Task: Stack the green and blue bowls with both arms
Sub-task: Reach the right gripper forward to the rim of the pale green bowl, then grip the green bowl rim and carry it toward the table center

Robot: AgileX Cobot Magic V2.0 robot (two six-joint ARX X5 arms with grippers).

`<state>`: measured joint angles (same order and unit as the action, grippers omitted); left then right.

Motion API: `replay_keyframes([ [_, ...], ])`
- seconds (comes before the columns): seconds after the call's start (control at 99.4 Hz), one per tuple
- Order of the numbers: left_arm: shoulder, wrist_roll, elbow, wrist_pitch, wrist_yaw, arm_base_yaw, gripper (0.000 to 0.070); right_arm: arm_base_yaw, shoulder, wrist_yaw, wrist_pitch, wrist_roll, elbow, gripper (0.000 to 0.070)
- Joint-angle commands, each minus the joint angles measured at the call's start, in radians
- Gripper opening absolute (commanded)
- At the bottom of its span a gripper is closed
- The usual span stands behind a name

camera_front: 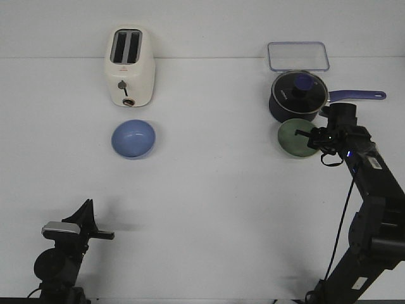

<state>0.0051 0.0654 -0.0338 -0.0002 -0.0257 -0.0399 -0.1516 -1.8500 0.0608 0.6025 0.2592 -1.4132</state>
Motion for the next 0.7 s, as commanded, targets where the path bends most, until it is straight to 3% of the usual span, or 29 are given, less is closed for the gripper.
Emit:
replay_keyframes([
  [0.0,-0.002,0.011,0.019,0.011,-0.001,0.000,0.0015,0.000,0.014,-0.006,-0.008,0.011,-0.025,0.0000],
  [0.372,-0.002,0.012,0.019,0.011,-0.001,0.000,0.0015,0.057,0.330,0.139,0.225,-0.005,-0.023,0.0000],
  [0.483,-0.002,0.011,0.019,0.011,-0.001,0.000,0.0015,0.161,0.434,0.149,0.240,-0.008,0.007,0.0000],
  [0.694,-0.002,0.011,0.019,0.011,-0.001,0.000,0.0015,0.457,0.502,0.141,0.142,0.043,0.159,0.0000],
])
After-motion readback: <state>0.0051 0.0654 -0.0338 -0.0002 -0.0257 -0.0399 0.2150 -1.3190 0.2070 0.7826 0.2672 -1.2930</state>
